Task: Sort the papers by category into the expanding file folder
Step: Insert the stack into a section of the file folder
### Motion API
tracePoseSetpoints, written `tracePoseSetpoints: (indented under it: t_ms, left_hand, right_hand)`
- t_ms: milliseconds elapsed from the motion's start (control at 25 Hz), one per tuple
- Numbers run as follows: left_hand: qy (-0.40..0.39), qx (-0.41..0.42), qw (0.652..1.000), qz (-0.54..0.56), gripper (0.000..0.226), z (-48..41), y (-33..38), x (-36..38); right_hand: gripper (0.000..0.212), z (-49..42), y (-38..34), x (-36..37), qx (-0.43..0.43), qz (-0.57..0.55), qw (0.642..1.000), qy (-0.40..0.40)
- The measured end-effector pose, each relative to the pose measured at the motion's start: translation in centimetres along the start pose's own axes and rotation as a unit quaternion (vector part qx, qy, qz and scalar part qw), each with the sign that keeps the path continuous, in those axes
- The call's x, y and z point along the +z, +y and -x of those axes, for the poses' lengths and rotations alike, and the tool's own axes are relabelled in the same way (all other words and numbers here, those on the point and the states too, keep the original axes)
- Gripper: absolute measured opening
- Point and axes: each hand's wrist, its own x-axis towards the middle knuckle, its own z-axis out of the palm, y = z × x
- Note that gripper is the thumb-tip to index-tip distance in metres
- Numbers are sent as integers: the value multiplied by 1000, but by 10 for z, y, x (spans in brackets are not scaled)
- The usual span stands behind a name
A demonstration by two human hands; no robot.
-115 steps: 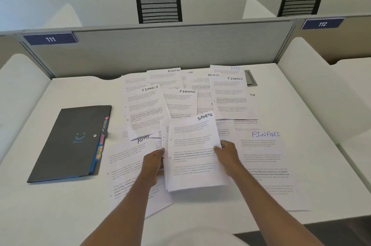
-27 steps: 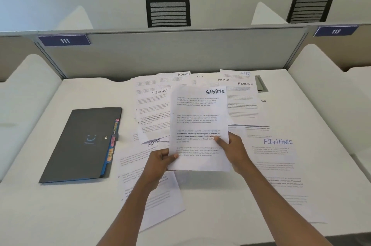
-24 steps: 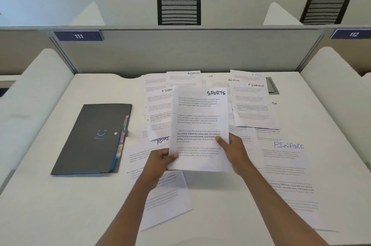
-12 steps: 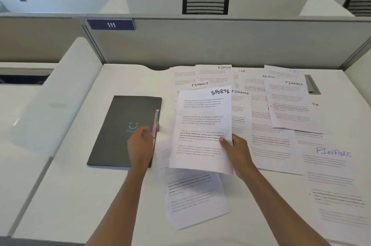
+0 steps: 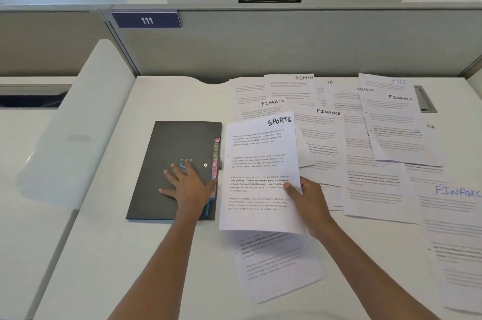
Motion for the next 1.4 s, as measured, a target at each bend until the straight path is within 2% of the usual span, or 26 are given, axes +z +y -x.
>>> tracePoseSetpoints:
  t_ms: [200,360,440,600,720,920,1120,1400]
  left_hand:
    - [-21,10,1000,20,99,0,6,-12]
    - [-52,39,998,26,66,-2,0,-20]
    - [-32,64,995,69,47,-4,-8,-30]
    - [5,81,984,161,29,-3,-22,-55]
    - [-1,55,970,238,31,-3,-35,-65]
    - [-10,44,967,250,34,3,-38,-77]
    - [-34,72,973,217,41,5,-35,-77]
    - [-36,108,975,191,40,6,-32,-85]
  right_hand:
    - [18,2,-1,10,11,-2,1000,0]
    - [19,4,-5,15,9,-9,1000,0]
    - [18,4,-8,17,7,-13,1000,2]
    - [18,-1,-15,25,10,-14,1000,-4]
    - [20,-8,-26,39,29,-23,999,-38]
    - [24,-27,-43,71,33,41,996,-73]
    - [27,-43,-49,101,-24,125,992,-23]
    - [19,-39,-49,132,-79,165,982,39]
